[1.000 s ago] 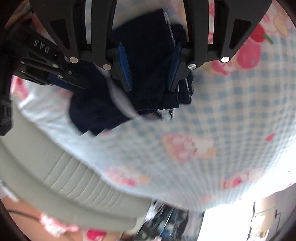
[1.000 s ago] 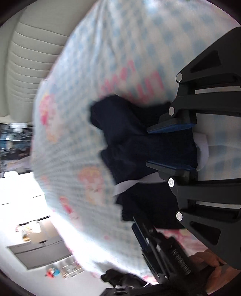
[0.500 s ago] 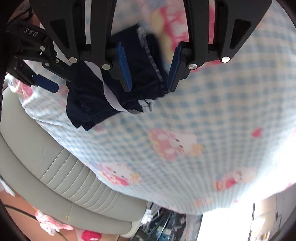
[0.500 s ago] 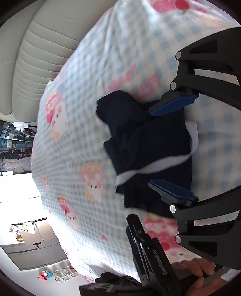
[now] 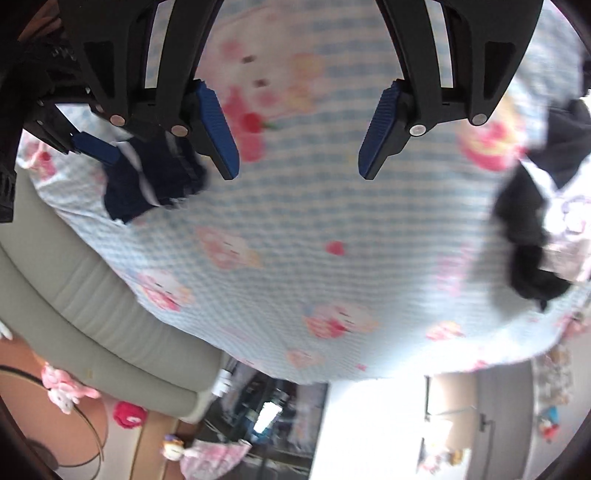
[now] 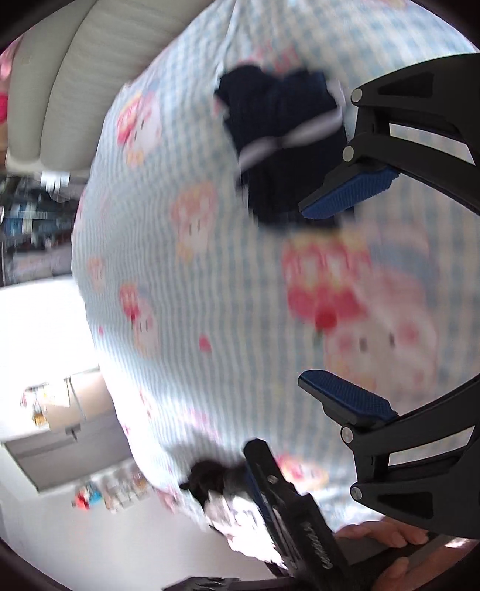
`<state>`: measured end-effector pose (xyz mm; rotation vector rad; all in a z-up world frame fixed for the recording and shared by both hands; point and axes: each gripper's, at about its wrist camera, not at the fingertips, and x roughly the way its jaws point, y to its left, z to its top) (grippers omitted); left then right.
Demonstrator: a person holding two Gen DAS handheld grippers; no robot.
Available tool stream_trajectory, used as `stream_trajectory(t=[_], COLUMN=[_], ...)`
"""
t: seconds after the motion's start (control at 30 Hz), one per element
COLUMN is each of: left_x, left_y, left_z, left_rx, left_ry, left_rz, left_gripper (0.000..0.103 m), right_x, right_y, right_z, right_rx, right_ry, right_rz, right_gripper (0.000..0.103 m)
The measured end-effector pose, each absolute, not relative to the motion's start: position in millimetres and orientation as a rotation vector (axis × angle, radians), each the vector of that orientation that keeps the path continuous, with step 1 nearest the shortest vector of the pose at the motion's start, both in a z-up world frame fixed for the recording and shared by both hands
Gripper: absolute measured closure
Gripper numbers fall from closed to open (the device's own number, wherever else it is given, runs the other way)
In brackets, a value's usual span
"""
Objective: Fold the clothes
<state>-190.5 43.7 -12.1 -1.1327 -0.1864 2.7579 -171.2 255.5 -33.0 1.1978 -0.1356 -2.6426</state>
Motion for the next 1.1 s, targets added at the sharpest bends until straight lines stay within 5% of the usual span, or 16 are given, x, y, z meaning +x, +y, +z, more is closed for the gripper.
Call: stream_trajectory(t=[0.27, 0.43, 0.77, 1.1], left_x=[-141, -75, 77, 100], left_y=[-31, -51, -43, -34], left_z=[21, 18, -51, -39], left_rx=[-1.129, -1.098, -1.163, -1.105], left_ry=[-0.15, -0.144, -0.257, -0.278], left_rz=[2.878, 2.982, 3.007, 2.98], left_gripper=[0.021, 0.019, 0.019, 0.019], right_x=[-130, -77, 52, 77], right_y=[167, 150, 148, 162], right_z=[-5, 13, -42, -50], right_rx=[1.145, 1.102, 1.182, 1.21], right_ry=[0.056, 0.049, 0.125, 0.112], right_rz=[-2.626, -2.623, -2.645, -2.682], right_gripper=[0.014, 0.001, 0.001, 0.001])
